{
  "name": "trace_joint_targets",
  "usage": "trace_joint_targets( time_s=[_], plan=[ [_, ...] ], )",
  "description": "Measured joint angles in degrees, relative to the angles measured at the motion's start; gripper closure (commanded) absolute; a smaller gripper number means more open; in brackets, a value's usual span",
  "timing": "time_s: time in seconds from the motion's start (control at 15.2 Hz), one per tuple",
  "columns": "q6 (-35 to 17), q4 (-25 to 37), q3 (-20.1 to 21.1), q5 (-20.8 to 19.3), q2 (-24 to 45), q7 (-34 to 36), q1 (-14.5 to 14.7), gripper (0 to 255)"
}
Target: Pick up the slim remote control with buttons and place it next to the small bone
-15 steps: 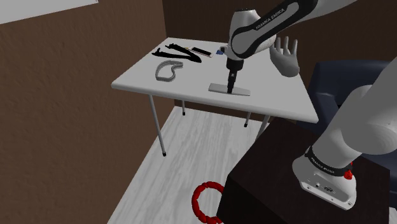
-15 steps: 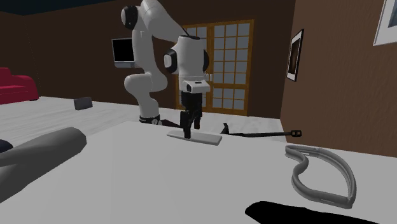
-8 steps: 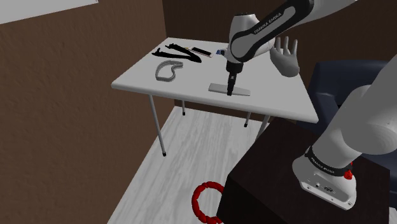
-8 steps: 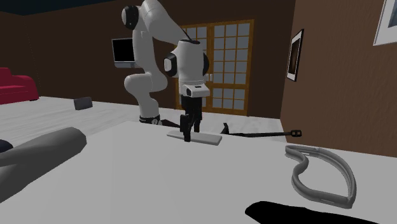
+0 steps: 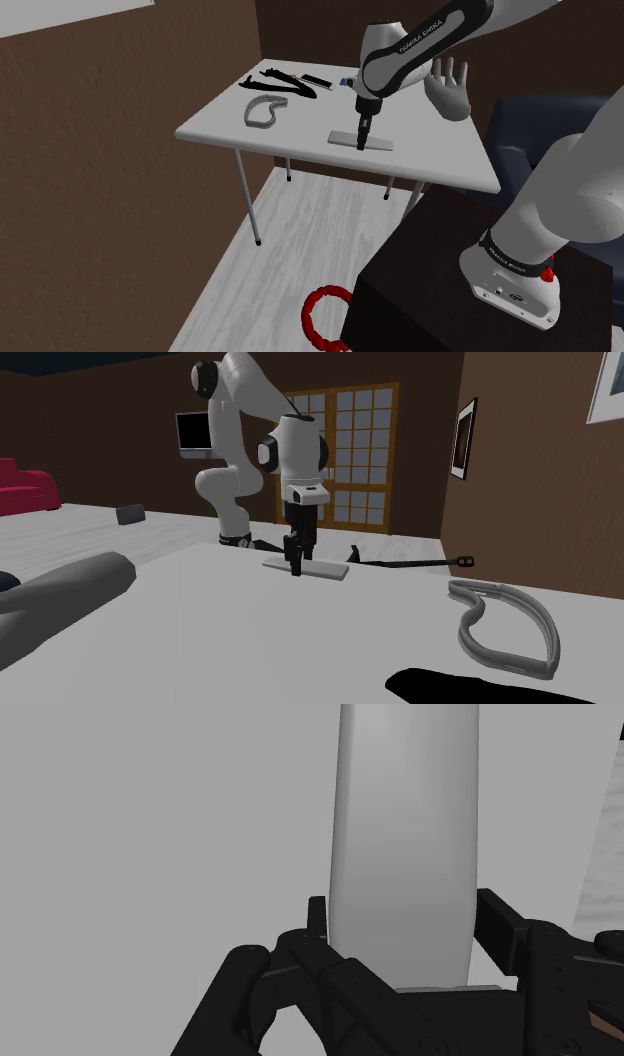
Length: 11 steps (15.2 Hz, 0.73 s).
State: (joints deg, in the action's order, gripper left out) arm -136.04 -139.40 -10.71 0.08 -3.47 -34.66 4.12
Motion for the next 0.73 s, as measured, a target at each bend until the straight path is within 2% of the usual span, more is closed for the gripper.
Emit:
trace_joint_targets(
  time_s=[0.4,0.73],
  plan=[
    [0.82,0.09,0.00,-0.20,-0.74,0.11,-0.04,255],
    [4.83,1.66,0.23,-0.77,-3.24,0.80,0.01,255]
  ],
)
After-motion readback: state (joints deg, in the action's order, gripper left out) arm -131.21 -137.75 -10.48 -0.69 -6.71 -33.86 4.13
